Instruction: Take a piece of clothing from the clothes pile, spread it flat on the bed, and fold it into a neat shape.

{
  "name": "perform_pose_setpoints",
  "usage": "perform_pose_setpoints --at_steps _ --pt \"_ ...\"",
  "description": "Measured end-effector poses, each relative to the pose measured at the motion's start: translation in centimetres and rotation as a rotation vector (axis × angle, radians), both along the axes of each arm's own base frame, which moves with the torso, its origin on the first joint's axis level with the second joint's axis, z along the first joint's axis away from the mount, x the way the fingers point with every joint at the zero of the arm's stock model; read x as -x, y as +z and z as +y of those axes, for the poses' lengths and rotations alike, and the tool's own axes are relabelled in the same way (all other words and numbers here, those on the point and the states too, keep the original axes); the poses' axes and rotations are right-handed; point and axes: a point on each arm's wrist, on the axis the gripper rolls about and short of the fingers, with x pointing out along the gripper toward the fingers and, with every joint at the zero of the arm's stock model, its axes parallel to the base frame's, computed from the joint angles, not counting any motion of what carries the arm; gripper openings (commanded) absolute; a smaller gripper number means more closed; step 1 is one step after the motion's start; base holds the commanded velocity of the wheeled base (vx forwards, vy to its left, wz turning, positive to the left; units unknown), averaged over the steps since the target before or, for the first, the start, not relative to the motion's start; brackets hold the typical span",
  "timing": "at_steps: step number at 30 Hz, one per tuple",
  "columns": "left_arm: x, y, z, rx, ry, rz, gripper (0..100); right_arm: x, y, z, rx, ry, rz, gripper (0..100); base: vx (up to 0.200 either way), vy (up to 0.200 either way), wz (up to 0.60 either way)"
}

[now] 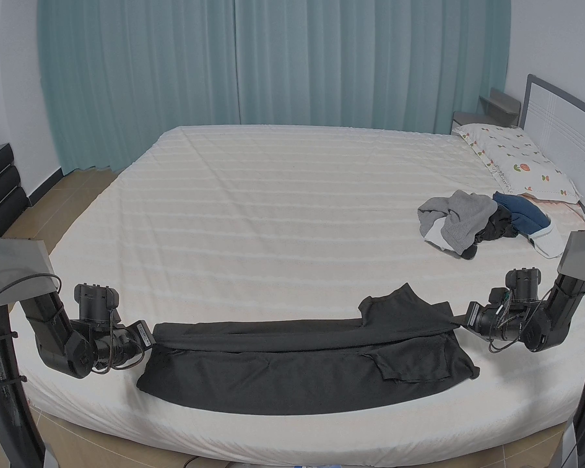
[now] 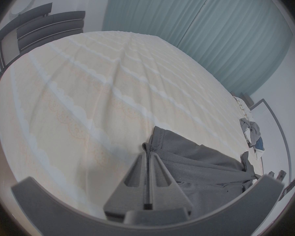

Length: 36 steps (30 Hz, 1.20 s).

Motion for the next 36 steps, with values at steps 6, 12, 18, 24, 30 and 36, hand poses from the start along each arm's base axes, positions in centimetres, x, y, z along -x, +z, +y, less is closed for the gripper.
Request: perform_pose_setpoints --at_steps 6,12,18,24,30,36 --pt "0.1 0.6 0.1 0.005 0.007 -0.016 0 0.3 0.7 0.1 -0.002 0.000 -0.013 0 0.000 0.000 0.00" --pt "0.5 0.6 0.2 0.009 0.013 -0.005 0 0.9 0.4 0.2 0.003 0.005 0.008 0 0.000 0.000 0.00" --pt "1.2 0.3 0.1 0.010 0.010 0.023 0 1.6 -0.3 0.2 0.029 0.019 0.035 0 0.000 0.000 0.00" --pt "1.5 0.2 0.1 0.010 0.006 0.037 100 1.9 -0.8 0.4 0.037 0.031 0.055 100 0.000 0.000 0.00" --pt "1.7 0.2 0.0 0.011 0.003 0.040 100 1.7 -0.6 0.4 0.010 0.018 0.051 100 0.000 0.000 0.00" --pt "1.7 0.8 0.2 0.016 0.014 0.018 100 1.0 0.9 0.2 -0.057 -0.038 -0.008 100 0.000 0.000 0.00"
